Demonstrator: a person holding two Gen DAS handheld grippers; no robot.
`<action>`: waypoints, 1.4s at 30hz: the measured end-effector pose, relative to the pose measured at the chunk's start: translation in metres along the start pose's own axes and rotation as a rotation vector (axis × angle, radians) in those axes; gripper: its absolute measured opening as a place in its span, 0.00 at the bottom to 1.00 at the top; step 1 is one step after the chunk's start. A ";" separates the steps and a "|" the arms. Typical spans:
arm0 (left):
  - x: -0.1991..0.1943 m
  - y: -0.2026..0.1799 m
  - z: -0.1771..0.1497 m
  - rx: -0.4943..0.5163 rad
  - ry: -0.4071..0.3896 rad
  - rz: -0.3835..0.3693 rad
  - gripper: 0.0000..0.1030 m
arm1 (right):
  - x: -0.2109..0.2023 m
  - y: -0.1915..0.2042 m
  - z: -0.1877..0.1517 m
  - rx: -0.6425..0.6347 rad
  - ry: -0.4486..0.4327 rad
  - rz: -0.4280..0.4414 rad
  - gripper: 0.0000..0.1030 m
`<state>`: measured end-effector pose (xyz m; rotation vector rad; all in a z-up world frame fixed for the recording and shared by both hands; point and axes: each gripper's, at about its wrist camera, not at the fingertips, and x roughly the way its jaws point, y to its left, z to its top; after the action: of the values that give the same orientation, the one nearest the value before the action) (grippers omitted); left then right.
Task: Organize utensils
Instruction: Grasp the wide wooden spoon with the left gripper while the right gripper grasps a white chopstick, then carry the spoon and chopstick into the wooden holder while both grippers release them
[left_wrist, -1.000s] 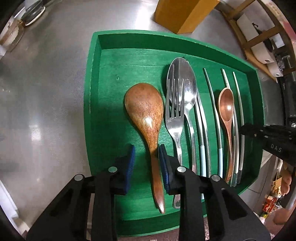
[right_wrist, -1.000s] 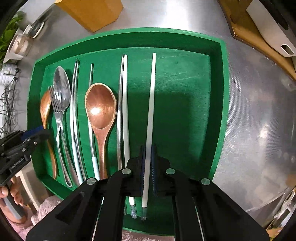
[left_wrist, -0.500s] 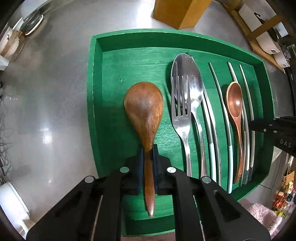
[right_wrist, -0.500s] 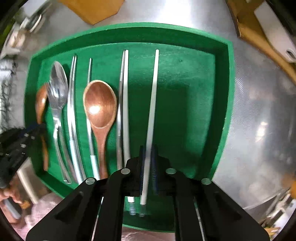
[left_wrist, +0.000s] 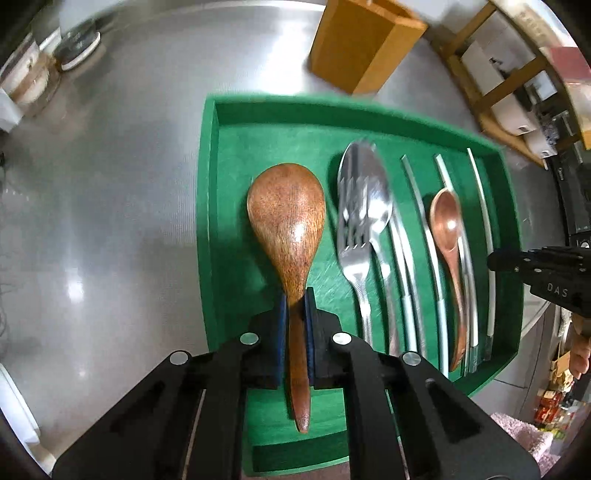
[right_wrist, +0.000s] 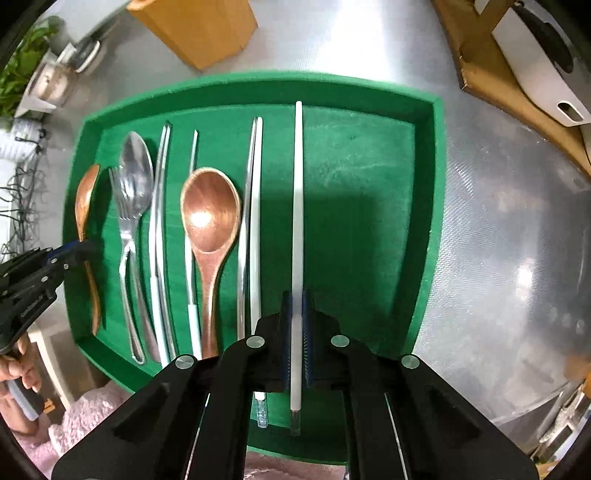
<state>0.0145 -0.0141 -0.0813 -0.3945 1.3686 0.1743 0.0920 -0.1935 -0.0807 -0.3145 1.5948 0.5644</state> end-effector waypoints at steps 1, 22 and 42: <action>-0.005 0.000 -0.002 0.005 -0.024 -0.002 0.07 | -0.004 0.001 -0.002 -0.008 -0.022 0.004 0.06; -0.087 0.008 0.020 -0.034 -0.639 -0.200 0.07 | -0.100 0.006 0.005 -0.008 -0.658 0.192 0.06; -0.101 -0.023 0.158 0.067 -0.934 -0.255 0.07 | -0.143 0.021 0.135 0.063 -0.963 0.234 0.06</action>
<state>0.1465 0.0342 0.0441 -0.3572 0.3985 0.0793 0.2113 -0.1227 0.0607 0.1911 0.7091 0.6983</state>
